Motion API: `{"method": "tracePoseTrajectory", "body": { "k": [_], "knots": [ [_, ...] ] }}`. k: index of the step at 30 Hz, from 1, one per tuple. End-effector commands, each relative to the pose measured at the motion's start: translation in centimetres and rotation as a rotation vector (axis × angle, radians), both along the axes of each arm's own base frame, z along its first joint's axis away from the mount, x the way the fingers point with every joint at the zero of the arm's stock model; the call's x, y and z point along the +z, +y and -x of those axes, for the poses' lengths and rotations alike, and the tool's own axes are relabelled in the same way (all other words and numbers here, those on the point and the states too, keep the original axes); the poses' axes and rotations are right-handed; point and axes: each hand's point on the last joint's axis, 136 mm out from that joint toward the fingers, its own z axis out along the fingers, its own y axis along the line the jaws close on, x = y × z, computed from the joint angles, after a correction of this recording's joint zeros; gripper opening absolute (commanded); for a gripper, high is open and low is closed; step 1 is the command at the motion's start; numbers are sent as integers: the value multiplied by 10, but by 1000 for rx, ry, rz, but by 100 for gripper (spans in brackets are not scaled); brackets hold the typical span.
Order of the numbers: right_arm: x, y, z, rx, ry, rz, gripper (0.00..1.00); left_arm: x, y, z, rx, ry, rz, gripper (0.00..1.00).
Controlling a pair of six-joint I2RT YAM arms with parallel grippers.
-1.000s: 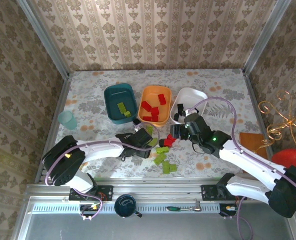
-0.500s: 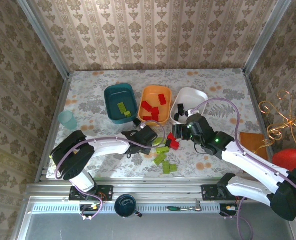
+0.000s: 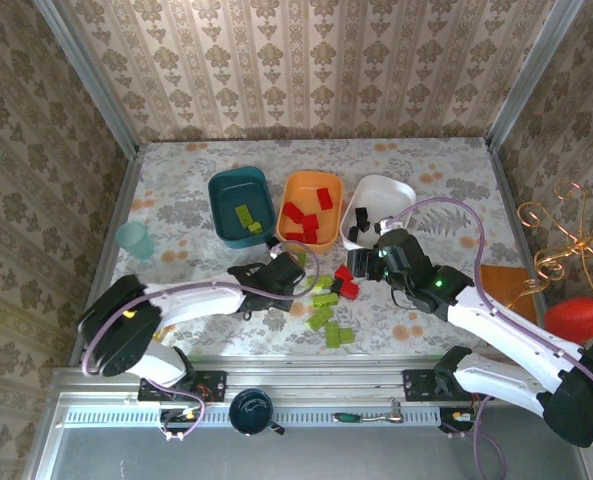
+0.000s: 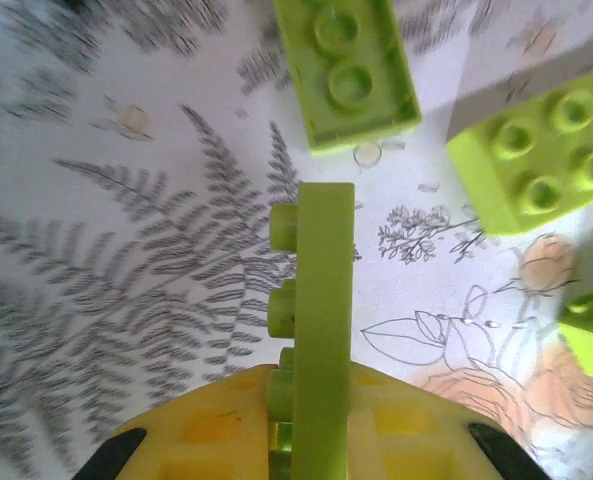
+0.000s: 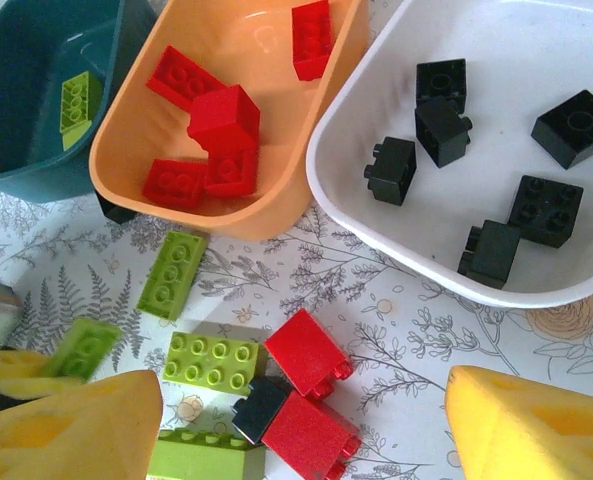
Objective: Sort the legos into containers by color
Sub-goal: Pick up the lego from the middle-left of the table, then place the lego in the container.
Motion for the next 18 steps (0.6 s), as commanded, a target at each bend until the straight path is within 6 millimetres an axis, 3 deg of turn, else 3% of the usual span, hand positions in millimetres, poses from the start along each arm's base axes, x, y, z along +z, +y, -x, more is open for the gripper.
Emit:
{"method": "tracePoseTrajectory", "body": {
  "k": [1, 4, 6, 11, 15, 18],
  "knots": [
    [-2, -8, 2, -34, -1, 1, 76, 39, 23, -18, 93, -90, 29, 15],
    [-3, -8, 2, -35, 2, -5, 76, 67, 45, -45, 179, -131, 66, 15],
    [-5, -8, 2, -35, 6, -4, 76, 74, 59, -66, 230, -138, 75, 15],
    [-10, -8, 5, -29, 23, -3, 76, 74, 83, -122, 326, -138, 34, 13],
    [-13, -8, 9, -18, 41, -3, 76, 62, 95, -154, 378, -104, 10, 13],
    [-16, -7, 14, -2, 54, -8, 76, 56, 94, -167, 385, -82, 19, 30]
  ]
}}
